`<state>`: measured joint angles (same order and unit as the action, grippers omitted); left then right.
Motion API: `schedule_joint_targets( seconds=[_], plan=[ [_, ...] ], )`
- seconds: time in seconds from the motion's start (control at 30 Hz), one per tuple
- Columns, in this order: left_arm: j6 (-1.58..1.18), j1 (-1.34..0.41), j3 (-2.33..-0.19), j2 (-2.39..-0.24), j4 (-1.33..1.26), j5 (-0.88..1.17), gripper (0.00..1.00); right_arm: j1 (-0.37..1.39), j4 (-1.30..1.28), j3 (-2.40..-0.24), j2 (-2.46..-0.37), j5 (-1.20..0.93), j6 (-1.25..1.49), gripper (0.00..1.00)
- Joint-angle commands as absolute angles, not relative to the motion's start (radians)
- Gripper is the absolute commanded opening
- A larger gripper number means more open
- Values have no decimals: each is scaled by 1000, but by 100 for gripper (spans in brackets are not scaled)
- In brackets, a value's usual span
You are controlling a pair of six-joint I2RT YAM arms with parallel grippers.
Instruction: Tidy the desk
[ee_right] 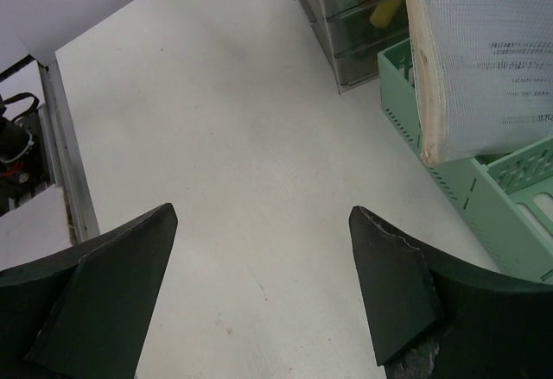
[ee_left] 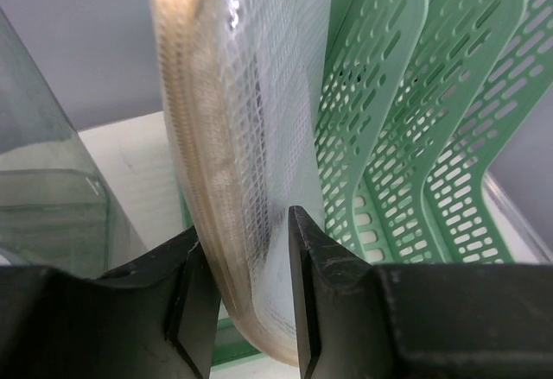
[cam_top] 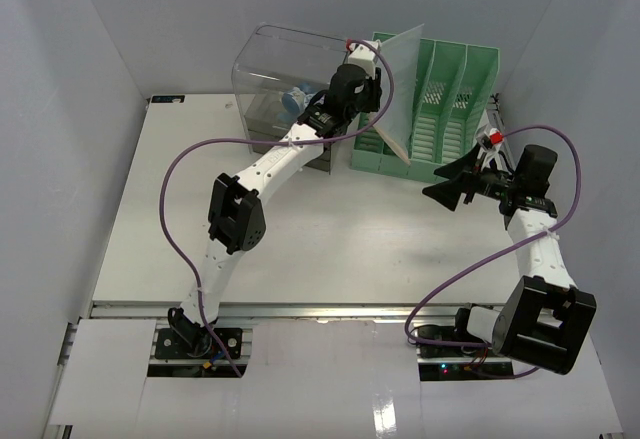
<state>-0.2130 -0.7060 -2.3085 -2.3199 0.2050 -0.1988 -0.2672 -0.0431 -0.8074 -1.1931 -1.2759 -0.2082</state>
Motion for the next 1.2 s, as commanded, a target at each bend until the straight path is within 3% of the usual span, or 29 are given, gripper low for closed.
schedule_joint_targets(
  seconds=[0.0, 0.1, 0.27, 0.37, 0.67, 1.17],
  plan=[
    [-198, -704, -2335, -2309, 148, -158, 41, -282, -12, -803, -1191, -1318, -194, 87],
    [-190, -702, -2336, -2310, 136, -134, 35, -286, -11, -802, -1191, -1324, -192, 87],
    [-185, -698, -2334, -2316, 118, -75, 10, -293, -12, -796, -1187, -1332, -193, 87],
    [-172, -698, -2331, -2311, 107, -58, 1, -299, -15, -793, -1186, -1336, -199, 87],
    [-102, -708, -2182, -2214, -116, -50, 0, -304, -28, -793, -1193, -1344, -210, 87],
    [61, -764, -2184, -2175, -304, -72, 0, -308, -35, -790, -1209, -1345, -213, 87]
  ],
)
